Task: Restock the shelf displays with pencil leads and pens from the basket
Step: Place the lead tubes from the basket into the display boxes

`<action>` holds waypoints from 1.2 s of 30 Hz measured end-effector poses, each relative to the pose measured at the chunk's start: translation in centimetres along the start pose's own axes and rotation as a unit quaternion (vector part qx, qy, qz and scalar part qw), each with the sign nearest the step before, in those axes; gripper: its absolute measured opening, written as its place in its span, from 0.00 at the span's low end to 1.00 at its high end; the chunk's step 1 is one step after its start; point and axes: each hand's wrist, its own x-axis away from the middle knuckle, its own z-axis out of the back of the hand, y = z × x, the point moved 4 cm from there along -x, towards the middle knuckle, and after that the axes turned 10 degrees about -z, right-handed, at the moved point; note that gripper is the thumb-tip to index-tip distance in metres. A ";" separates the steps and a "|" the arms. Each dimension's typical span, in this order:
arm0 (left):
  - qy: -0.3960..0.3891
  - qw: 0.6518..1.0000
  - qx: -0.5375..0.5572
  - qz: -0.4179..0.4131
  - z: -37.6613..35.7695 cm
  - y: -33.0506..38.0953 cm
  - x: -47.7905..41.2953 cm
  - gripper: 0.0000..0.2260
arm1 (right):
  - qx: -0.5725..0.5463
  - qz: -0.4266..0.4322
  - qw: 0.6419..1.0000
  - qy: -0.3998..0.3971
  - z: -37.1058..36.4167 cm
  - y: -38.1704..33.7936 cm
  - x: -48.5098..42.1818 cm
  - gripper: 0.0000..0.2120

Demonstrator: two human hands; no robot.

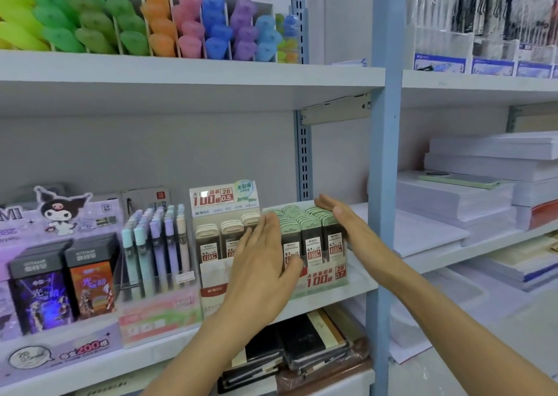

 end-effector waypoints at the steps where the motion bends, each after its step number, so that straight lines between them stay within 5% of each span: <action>1: 0.001 1.000 -0.002 0.000 0.1 -0.1 0.0 0.32 | 0.001 -0.001 1.000 -0.001 0.4 0.0 -0.1 0.26; 5: 0.008 0.999 -0.046 -0.010 0.6 -0.4 -0.1 0.32 | 0.001 -0.031 0.999 0.019 1.2 -0.1 -1.0 0.33; 12: -0.028 0.999 -0.039 -0.013 0.7 -0.3 -0.5 0.32 | -0.003 -0.037 0.999 0.002 -0.3 -0.3 -1.0 0.25; 15: -0.009 0.991 -0.128 -0.025 1.7 -0.7 0.2 0.32 | 0.140 0.036 0.990 -0.005 0.5 -2.5 -0.5 0.29; 18: 0.008 0.975 -0.223 -0.016 2.4 -1.2 1.0 0.32 | 0.337 0.109 0.935 -0.021 -0.3 -4.8 -0.9 0.34; 21: -0.010 0.968 -0.250 0.001 2.3 -1.9 1.3 0.35 | 0.432 0.093 0.896 -0.045 -1.8 -5.6 -2.1 0.37; 30: -0.045 0.974 -0.223 0.004 1.9 -2.8 1.2 0.40 | 0.432 0.114 0.894 -0.035 -1.0 -4.7 -1.8 0.24; 36: -0.021 0.983 -0.178 -0.052 1.8 -2.0 1.4 0.34 | 0.416 0.152 0.895 -0.044 -0.5 -4.7 -0.4 0.26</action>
